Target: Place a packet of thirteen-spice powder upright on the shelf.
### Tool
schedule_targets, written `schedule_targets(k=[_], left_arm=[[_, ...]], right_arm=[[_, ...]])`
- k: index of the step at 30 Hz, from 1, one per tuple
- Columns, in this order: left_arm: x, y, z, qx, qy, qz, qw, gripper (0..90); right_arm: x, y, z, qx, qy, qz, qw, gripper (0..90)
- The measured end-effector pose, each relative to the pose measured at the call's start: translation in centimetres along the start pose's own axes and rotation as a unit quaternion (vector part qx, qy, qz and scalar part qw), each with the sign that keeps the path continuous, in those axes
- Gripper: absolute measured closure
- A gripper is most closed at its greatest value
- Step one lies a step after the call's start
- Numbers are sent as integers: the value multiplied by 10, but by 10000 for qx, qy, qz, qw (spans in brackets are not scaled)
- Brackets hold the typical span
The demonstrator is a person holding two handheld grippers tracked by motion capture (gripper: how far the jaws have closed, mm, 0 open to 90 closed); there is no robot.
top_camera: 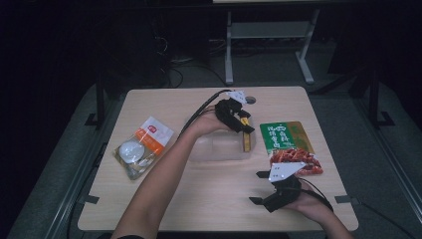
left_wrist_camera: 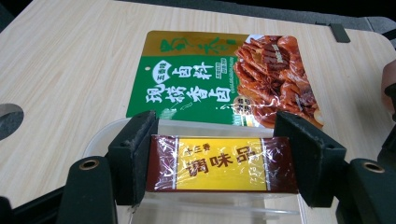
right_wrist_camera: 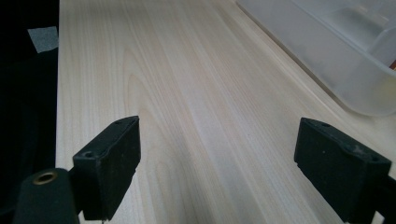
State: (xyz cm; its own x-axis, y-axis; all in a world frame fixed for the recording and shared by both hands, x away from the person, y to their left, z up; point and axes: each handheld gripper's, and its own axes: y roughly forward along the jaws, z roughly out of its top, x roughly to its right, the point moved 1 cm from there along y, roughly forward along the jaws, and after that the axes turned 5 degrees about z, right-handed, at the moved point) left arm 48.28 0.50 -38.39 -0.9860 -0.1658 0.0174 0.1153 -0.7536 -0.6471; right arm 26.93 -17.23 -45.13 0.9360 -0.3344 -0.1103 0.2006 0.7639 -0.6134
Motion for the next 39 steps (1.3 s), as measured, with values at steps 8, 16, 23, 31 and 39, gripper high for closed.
schedule_targets(k=[8, 16, 23, 31, 39], left_arm=[[4, 0, 3, 100, -59, 41, 9999, 233], [8, -16, 6, 189, -62, 106, 9997, 185], [14, -35, 3, 172, -10, 214, 9996, 145], [23, -62, -6, 237, -103, 294, 9992, 140], [37, -84, -25, 124, -260, 439, 9986, 141]], right_arm=[[0, 1, -1, -47, -10, 17, 10000, 141], [0, 2, 0, -38, -17, 30, 10000, 141], [2, 3, -2, -52, 7, 18, 10000, 141], [2, 4, -2, -113, 30, 2, 9999, 141], [3, 5, -4, -121, 113, -22, 9999, 141]])
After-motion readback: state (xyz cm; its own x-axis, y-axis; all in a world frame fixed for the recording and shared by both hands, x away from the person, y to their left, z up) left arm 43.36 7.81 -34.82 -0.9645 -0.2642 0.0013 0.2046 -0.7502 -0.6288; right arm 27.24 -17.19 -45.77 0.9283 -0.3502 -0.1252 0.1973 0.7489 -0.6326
